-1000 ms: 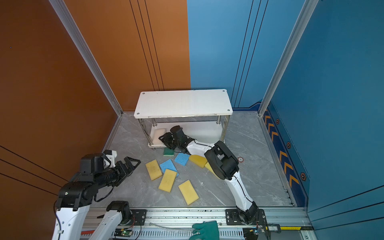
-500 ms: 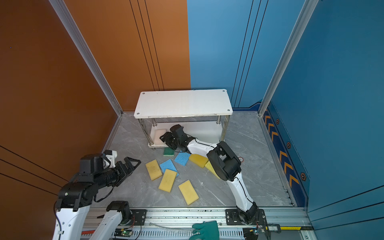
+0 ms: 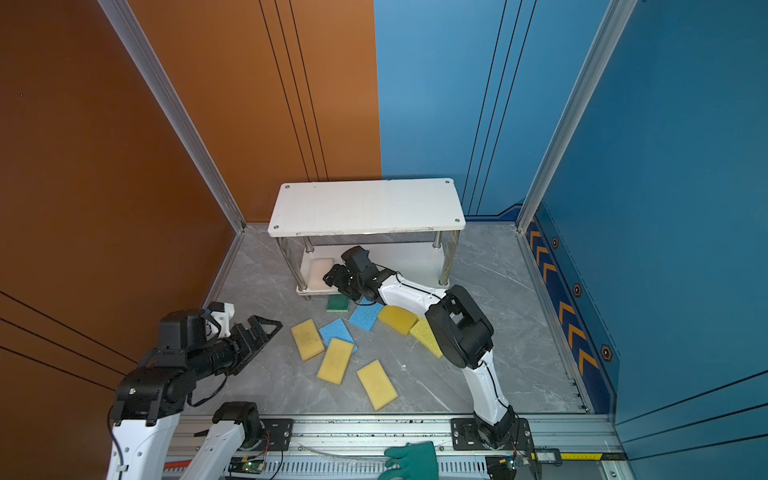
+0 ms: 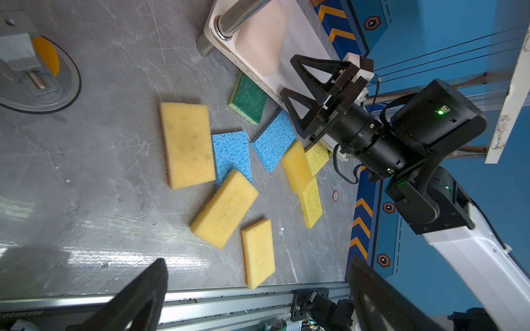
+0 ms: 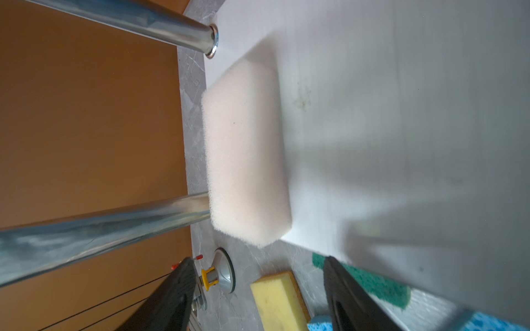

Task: Place and organize the cleaning sponges onto the shelf
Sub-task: 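Withdraw the right gripper and lower it onto a yellow sponge nearer the robot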

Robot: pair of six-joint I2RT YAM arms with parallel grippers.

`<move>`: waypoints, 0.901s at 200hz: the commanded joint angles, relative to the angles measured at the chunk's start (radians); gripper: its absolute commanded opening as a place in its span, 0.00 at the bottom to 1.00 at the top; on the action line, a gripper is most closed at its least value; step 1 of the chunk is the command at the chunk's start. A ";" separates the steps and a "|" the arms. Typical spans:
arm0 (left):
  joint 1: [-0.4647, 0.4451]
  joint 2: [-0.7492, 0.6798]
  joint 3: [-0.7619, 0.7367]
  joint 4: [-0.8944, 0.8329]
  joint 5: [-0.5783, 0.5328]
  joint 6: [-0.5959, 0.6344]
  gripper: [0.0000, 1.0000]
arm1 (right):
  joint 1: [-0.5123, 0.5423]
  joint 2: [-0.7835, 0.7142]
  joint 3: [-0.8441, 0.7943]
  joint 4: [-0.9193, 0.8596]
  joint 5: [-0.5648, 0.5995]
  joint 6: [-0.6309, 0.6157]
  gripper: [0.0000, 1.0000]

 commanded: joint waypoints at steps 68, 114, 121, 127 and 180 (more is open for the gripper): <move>0.005 0.040 -0.121 0.127 0.163 -0.035 0.98 | 0.054 -0.413 -0.161 -0.501 0.010 -0.293 0.72; -0.072 0.046 -0.241 0.224 0.205 -0.089 0.98 | 0.091 -0.561 -0.238 -0.862 -0.044 -0.513 0.72; -0.095 0.053 -0.258 0.235 0.200 -0.095 0.98 | 0.098 -0.579 -0.261 -0.890 -0.050 -0.533 0.71; -0.114 0.061 -0.269 0.247 0.195 -0.099 0.98 | 0.108 -0.594 -0.284 -0.906 -0.054 -0.544 0.71; -0.279 0.161 -0.303 0.383 0.151 -0.147 0.98 | 0.213 -0.580 -0.420 -0.909 0.004 -0.575 0.68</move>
